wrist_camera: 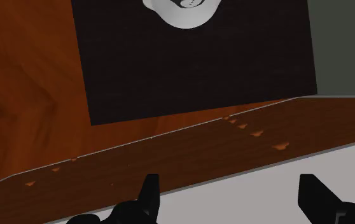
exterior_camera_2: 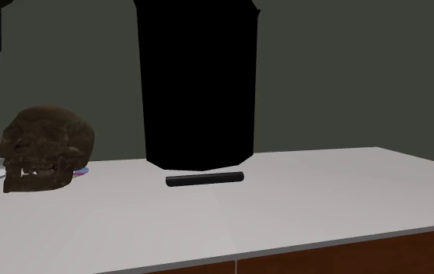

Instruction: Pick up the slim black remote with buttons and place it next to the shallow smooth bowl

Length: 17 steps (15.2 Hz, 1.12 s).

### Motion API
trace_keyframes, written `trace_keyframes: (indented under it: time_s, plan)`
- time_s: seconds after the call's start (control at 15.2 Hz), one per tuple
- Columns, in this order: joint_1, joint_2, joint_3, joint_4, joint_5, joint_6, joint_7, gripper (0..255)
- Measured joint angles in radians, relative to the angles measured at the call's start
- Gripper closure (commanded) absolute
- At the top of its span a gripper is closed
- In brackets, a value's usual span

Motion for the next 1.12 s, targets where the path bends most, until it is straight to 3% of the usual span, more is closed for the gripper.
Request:
trace_keyframes:
  time_s: [0.13, 0.59, 1.12]
  plan:
    - [-0.004, 0.016, 0.003, 0.0, 0.006, 0.015, 0.015, 0]
    - [-0.049, 0.26, 0.031, 0.087, 0.07, 0.175, 0.211, 0]
    - [-0.1, 0.569, 0.028, 0.266, 0.126, 0.317, 0.424, 0]
